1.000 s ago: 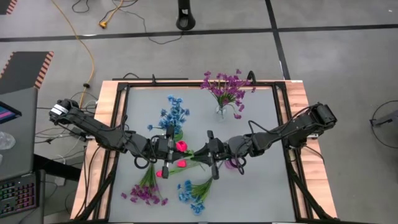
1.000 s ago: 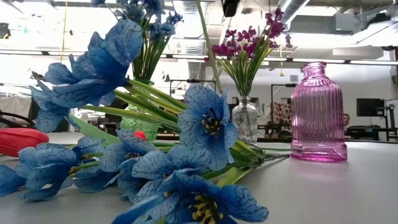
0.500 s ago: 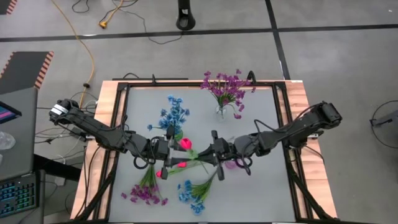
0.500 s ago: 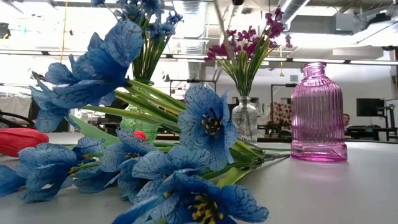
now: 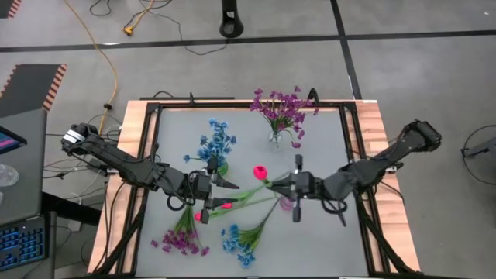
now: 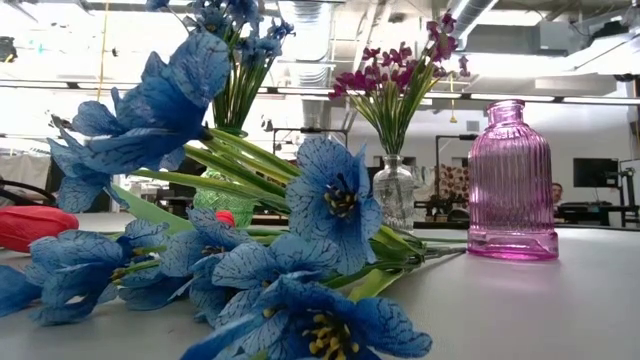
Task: Sort flowers into vase by color
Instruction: Put the top left pink tulip into the purple flower vase, then put the purple flowers into the transparent flower vase
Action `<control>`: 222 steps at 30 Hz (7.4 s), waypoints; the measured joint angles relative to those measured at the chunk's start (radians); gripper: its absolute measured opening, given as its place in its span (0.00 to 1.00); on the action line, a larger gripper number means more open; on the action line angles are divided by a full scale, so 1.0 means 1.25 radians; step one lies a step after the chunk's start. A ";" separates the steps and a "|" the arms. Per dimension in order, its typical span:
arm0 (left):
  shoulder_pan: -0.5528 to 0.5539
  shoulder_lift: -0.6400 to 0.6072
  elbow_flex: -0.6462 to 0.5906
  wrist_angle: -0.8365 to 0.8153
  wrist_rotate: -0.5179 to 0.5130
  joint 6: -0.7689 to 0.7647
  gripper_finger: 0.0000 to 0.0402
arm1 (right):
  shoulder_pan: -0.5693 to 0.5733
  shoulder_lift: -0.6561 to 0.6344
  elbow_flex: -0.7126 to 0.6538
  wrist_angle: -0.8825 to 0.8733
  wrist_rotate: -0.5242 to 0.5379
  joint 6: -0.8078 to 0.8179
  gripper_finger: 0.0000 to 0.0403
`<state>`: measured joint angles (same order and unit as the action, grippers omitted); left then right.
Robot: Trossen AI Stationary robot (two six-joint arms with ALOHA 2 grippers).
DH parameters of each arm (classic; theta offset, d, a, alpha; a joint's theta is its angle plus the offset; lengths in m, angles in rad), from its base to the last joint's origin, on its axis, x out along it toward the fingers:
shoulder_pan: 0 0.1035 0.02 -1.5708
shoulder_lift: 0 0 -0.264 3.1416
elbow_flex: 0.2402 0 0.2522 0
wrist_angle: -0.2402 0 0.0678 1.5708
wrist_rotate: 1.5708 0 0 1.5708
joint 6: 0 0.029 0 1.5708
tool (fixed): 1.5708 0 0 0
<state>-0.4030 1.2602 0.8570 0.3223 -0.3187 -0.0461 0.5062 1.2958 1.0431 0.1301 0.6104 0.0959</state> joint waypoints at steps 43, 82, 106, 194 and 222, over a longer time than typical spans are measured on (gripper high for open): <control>0.000 0.000 0.000 -0.021 -0.001 -0.023 0.40 | 0.124 -0.137 -0.177 0.075 0.359 0.016 0.10; 0.000 0.000 0.000 -0.021 -0.001 -0.036 0.40 | 0.143 -0.094 -0.200 0.038 0.332 -0.028 0.14; 0.000 0.000 0.000 -0.021 -0.001 -0.036 0.40 | 0.143 -0.094 -0.178 -0.024 0.330 -0.030 0.25; -0.148 0.060 -0.220 -0.724 0.175 -1.257 0.40 | 0.192 -0.094 -0.061 -0.266 0.285 0.050 0.65; -0.129 0.069 -0.221 -0.700 0.186 -1.225 0.03 | 0.192 -0.094 -0.061 -0.253 0.285 0.078 0.65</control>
<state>-0.5648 1.3459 0.5812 -0.5533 -0.0864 -1.5777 0.7457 1.1778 0.9671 -0.1856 0.9665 0.1936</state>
